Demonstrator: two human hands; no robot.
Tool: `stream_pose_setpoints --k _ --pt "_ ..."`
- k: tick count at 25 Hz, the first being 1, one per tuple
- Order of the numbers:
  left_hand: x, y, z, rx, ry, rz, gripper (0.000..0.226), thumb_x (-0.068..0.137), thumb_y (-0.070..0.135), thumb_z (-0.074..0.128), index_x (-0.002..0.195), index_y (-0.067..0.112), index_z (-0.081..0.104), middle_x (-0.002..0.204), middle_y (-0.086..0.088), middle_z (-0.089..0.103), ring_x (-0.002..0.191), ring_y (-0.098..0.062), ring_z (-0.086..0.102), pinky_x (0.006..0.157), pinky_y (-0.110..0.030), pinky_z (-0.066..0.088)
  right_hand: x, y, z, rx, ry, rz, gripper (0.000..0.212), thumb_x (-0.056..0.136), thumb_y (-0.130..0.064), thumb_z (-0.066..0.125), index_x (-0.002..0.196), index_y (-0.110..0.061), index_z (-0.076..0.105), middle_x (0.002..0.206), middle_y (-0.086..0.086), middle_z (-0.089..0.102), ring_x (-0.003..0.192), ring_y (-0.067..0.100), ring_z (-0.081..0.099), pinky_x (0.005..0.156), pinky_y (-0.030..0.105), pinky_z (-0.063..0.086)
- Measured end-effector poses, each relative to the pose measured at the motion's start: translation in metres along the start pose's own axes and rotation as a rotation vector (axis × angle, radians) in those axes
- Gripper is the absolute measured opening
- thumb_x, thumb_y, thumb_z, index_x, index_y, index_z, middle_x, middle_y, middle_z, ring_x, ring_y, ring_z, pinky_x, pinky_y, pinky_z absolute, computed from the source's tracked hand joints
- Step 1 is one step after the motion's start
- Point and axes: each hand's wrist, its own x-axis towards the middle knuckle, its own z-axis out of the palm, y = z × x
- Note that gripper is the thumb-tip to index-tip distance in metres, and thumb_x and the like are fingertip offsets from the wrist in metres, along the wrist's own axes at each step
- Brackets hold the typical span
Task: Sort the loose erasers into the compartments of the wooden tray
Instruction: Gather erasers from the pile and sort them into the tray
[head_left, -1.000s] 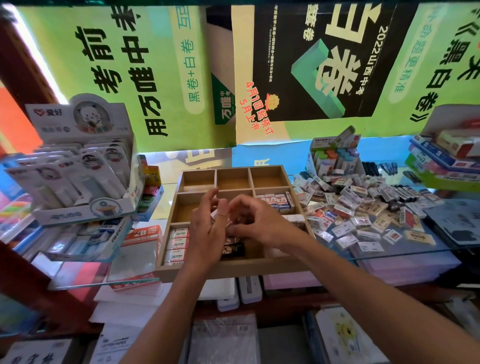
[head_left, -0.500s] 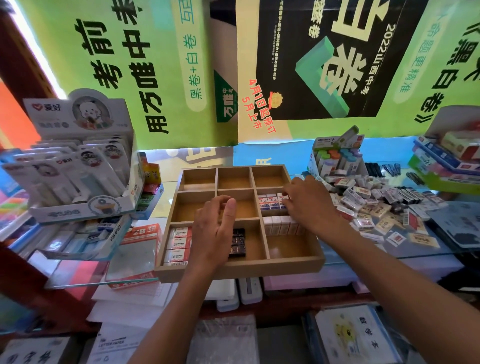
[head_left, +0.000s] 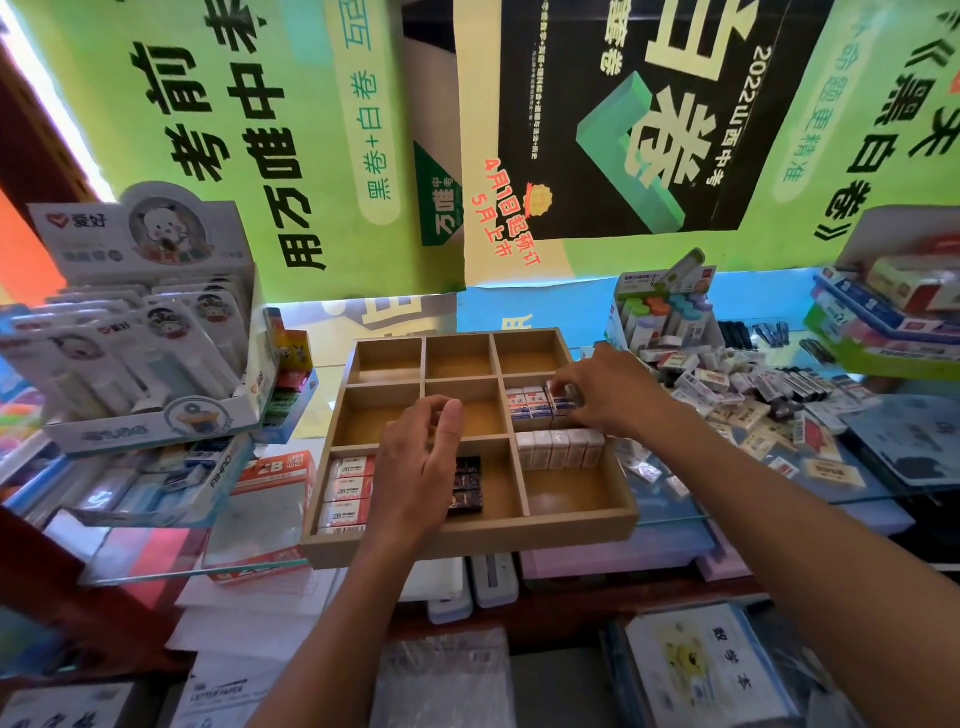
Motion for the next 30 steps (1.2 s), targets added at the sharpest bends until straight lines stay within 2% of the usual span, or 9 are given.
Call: stream_pose_setpoints --k 4,7,9,12,15,18,22,26,30 --pt "0.003 -0.008 0.001 0.047 -0.003 0.013 0.051 0.087 0.075 0.026 0.113 0.041 0.053 0.11 0.01 0.059 0.107 -0.015 0.055 0.088 -0.042 0.051 0.0 0.001 0.005 0.069 0.0 0.012 0.041 0.084 -0.04 0.073 0.124 -0.038 0.062 0.119 0.01 0.055 0.106 0.029 0.056 0.09 0.038 0.049" --pt "0.001 -0.004 0.0 0.042 -0.022 -0.025 0.048 0.087 0.073 0.033 0.114 0.039 0.053 0.115 0.006 0.059 0.108 -0.017 0.056 0.09 -0.049 0.052 -0.02 0.021 0.005 0.353 0.129 -0.003 0.027 0.091 -0.029 0.065 0.118 -0.027 0.068 0.122 0.003 0.064 0.109 0.023 0.054 0.09 0.038 0.049" --pt "-0.002 0.005 0.002 0.138 0.026 -0.002 0.039 0.094 0.06 0.045 0.117 0.03 0.055 0.12 -0.003 0.059 0.111 -0.024 0.056 0.092 -0.054 0.05 -0.048 0.048 0.007 0.52 0.278 -0.014 0.016 0.092 -0.023 0.064 0.104 -0.019 0.073 0.107 0.001 0.071 0.098 0.018 0.059 0.08 0.033 0.048" --pt "-0.006 0.037 0.022 0.302 0.135 0.108 0.025 0.097 0.033 0.056 0.115 0.015 0.058 0.119 -0.014 0.061 0.11 -0.033 0.056 0.093 -0.058 0.047 -0.097 0.102 0.025 0.569 0.394 0.005 0.011 0.089 -0.017 0.064 0.094 -0.017 0.074 0.089 -0.001 0.072 0.081 0.014 0.057 0.069 0.029 0.043" --pt "-0.017 0.094 0.074 0.318 0.104 0.386 0.028 0.089 0.031 0.049 0.105 0.012 0.062 0.107 -0.012 0.064 0.099 -0.027 0.055 0.088 -0.043 0.043 -0.137 0.169 0.051 0.6 0.532 0.17 0.01 0.087 -0.014 0.066 0.093 -0.018 0.073 0.084 -0.004 0.07 0.076 0.014 0.058 0.066 0.029 0.046" --pt "-0.04 0.132 0.159 0.336 -0.105 0.562 0.027 0.085 0.024 0.056 0.108 0.015 0.065 0.11 -0.002 0.063 0.104 -0.018 0.052 0.091 -0.032 0.04 -0.156 0.225 0.065 0.658 0.626 0.367 0.008 0.09 -0.013 0.065 0.093 -0.017 0.071 0.082 -0.008 0.065 0.075 0.017 0.06 0.066 0.032 0.047" --pt "-0.062 0.127 0.244 0.47 -0.224 0.647 0.031 0.087 0.031 0.05 0.113 0.017 0.061 0.115 -0.001 0.06 0.107 -0.023 0.055 0.09 -0.039 0.048 -0.132 0.273 0.071 0.62 0.535 0.479 0.015 0.089 -0.018 0.063 0.104 -0.018 0.068 0.105 0.0 0.066 0.093 0.022 0.06 0.078 0.037 0.05" --pt "-0.062 0.124 0.252 0.439 -0.202 0.6 0.03 0.091 0.033 0.051 0.115 0.019 0.06 0.117 0.002 0.059 0.108 -0.02 0.051 0.091 -0.036 0.045 -0.087 0.289 0.061 0.497 0.283 0.485 0.038 0.087 -0.036 0.066 0.123 -0.025 0.062 0.132 0.005 0.058 0.12 0.03 0.049 0.097 0.04 0.044" --pt "-0.055 0.125 0.239 0.4 -0.198 0.579 0.028 0.092 0.032 0.048 0.114 0.021 0.061 0.117 0.005 0.058 0.109 -0.019 0.052 0.094 -0.038 0.043 -0.061 0.286 0.057 0.368 0.161 0.499 0.03 0.088 -0.042 0.065 0.114 -0.028 0.064 0.124 0.005 0.062 0.122 0.031 0.047 0.097 0.041 0.039"
